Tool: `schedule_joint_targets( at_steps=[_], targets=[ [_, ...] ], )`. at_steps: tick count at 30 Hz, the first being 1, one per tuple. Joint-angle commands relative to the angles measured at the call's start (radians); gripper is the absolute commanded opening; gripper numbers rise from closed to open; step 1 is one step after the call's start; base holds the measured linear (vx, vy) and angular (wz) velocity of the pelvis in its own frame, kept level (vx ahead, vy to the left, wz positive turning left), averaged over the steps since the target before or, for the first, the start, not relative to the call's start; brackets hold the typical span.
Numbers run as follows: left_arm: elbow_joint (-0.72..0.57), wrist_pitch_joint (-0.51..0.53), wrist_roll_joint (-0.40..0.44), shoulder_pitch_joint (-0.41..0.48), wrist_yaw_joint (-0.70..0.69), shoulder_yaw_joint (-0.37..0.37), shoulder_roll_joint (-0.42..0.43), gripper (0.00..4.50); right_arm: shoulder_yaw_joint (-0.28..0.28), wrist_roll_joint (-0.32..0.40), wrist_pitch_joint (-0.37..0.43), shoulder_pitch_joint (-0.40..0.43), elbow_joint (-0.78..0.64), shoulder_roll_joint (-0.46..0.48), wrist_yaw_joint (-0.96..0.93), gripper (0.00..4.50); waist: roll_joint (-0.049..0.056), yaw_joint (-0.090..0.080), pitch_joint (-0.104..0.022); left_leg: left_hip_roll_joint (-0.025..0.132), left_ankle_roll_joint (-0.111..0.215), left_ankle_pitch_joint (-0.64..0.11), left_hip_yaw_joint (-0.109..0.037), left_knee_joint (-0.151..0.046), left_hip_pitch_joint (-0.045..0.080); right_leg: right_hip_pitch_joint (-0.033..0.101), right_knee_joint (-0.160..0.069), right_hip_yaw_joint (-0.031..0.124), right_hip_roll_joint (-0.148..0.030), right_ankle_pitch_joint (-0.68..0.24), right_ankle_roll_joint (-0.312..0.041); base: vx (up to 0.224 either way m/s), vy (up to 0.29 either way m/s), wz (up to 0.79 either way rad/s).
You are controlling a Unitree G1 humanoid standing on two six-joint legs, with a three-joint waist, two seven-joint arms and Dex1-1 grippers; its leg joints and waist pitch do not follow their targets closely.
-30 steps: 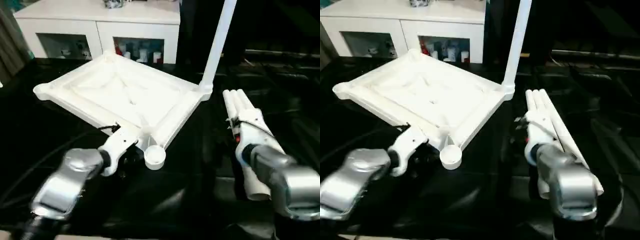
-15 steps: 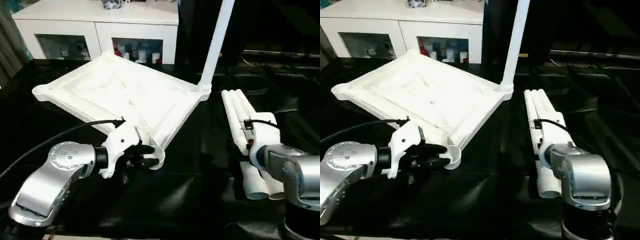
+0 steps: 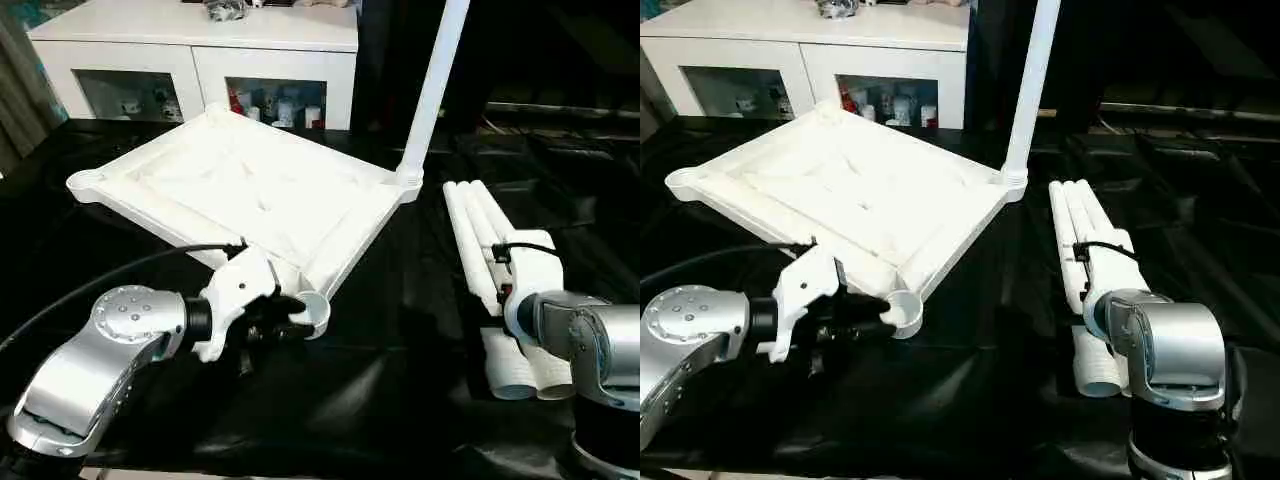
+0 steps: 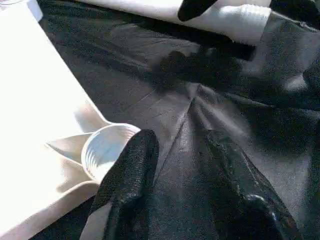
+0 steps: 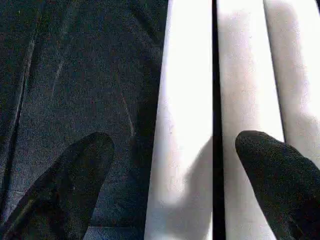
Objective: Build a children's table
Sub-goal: Pick table leg
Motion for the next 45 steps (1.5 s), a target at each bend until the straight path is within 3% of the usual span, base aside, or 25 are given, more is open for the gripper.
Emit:
schedule_joint_targets(
  at_steps=[1,25,34,37,40,42,44,45],
  targets=[
    [-0.025,0.006,-0.003,0.004,0.001,-0.007,0.011,1.67,-0.022,0.014,0.008,0.008,0.009,0.004,0.002,4.39,-0.005,0.005,-0.062,-0.001,-0.075,-0.22,0.002,-0.061,0.015,0.035,-0.078,0.031,-0.032,-0.326,-0.082,0.0,0.0,0.0],
    [-0.035,0.004,-0.02,-0.001,0.016,-0.007,0.041,1.67,-0.099,0.05,0.008,0.006,0.076,0.091,0.012,4.39,-0.01,0.006,-0.062,-0.002,-0.075,-0.238,0.002,-0.062,0.018,0.032,-0.079,0.029,-0.033,-0.374,-0.072,0.0,0.0,0.0],
    [-0.032,0.003,-0.026,-0.01,0.009,-0.019,0.042,1.67,-0.097,0.045,0.008,0.023,0.129,0.106,0.01,3.66,-0.009,0.007,-0.062,-0.002,-0.079,-0.242,0.002,-0.063,0.018,0.033,-0.079,0.029,-0.034,-0.367,-0.075,0.0,0.0,0.0],
    [-0.036,0.016,-0.045,-0.014,-0.004,-0.023,0.048,2.02,-0.097,0.041,0.0,0.023,0.149,0.11,0.006,3.5,-0.01,0.008,-0.062,-0.002,-0.079,-0.247,0.002,-0.063,0.02,0.031,-0.08,0.029,-0.034,-0.378,-0.071,0.0,0.0,0.0],
    [-0.037,0.024,-0.06,-0.018,-0.01,-0.02,0.052,2.08,-0.108,0.033,-0.015,0.02,0.164,0.118,-0.004,3.28,-0.01,0.007,-0.061,-0.002,-0.083,-0.265,0.0,-0.064,0.021,0.03,-0.081,0.028,-0.034,-0.393,-0.069,0.0,0.0,0.0],
    [-0.024,0.024,-0.066,-0.031,-0.004,-0.011,0.041,2.46,-0.13,0.026,-0.03,0.015,0.172,0.131,-0.015,2.95,-0.008,0.006,-0.061,-0.003,-0.087,-0.284,-0.001,-0.064,0.024,0.028,-0.084,0.027,-0.034,-0.409,-0.067,0.0,0.0,0.0],
    [-0.014,0.016,-0.07,-0.042,-0.001,-0.006,0.033,2.47,-0.145,0.026,-0.045,0.01,0.171,0.144,-0.021,2.88,-0.007,0.006,-0.061,-0.003,-0.09,-0.301,-0.002,-0.065,0.025,0.028,-0.086,0.027,-0.034,-0.421,-0.062,0.0,0.0,0.0],
    [-0.012,0.012,-0.072,-0.044,-0.001,-0.006,0.032,2.69,-0.156,0.026,-0.063,0.007,0.167,0.153,-0.026,2.75,-0.009,0.005,-0.061,-0.003,-0.09,-0.308,-0.002,-0.065,0.025,0.027,-0.088,0.027,-0.033,-0.427,-0.06,0.0,0.0,0.0]
  ],
)
